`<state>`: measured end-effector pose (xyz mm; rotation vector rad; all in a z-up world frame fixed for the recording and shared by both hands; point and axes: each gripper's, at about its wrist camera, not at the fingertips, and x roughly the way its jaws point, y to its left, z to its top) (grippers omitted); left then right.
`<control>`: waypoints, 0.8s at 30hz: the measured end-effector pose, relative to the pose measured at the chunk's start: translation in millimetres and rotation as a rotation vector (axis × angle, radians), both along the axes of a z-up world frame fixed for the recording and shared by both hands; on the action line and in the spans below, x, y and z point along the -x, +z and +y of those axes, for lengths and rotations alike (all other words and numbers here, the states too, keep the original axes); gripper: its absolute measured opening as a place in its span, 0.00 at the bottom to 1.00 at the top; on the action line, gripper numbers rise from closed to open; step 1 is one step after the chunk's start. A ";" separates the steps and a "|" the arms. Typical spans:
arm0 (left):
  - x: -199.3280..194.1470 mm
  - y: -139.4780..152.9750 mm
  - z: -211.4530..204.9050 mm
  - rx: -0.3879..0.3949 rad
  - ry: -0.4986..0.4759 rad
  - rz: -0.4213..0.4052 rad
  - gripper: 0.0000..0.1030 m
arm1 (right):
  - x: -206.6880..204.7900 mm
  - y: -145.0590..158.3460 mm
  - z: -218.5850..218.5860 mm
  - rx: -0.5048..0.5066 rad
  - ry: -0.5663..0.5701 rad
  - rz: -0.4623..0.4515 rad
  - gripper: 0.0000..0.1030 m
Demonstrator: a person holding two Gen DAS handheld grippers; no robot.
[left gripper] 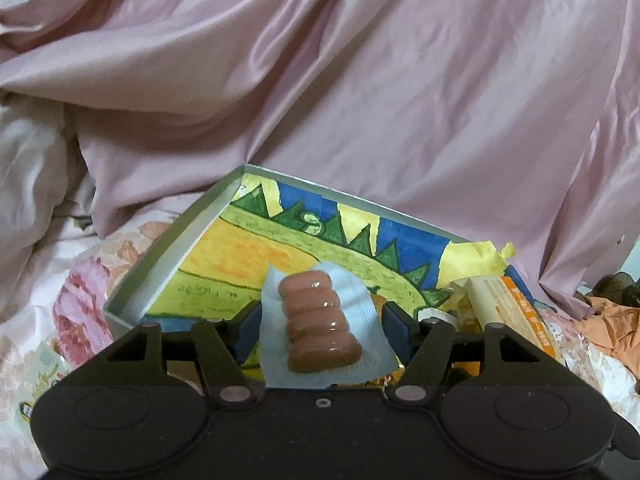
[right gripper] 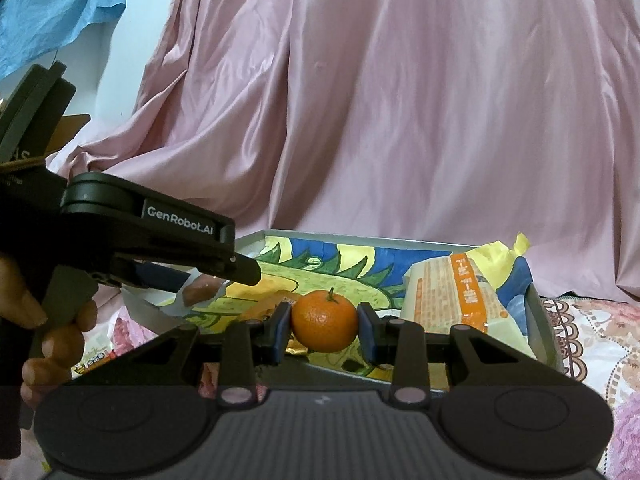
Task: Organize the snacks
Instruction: 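Lower the sausages and orange into the grey tray and open both tools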
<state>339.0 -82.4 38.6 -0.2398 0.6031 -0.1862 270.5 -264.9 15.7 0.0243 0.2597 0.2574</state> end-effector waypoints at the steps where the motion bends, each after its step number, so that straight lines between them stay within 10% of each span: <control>1: -0.1 -0.8 0.9 0.008 0.004 0.003 0.63 | 0.1 0.1 0.1 0.001 0.000 -0.001 0.40; 16: 41.9 22.5 15.7 0.037 0.032 -0.093 0.98 | 36.9 20.8 -4.3 -0.007 -0.017 -0.063 0.74; 24: 94.5 37.6 34.9 0.025 0.079 -0.167 0.99 | 77.7 44.6 -6.1 -0.033 -0.005 -0.096 0.94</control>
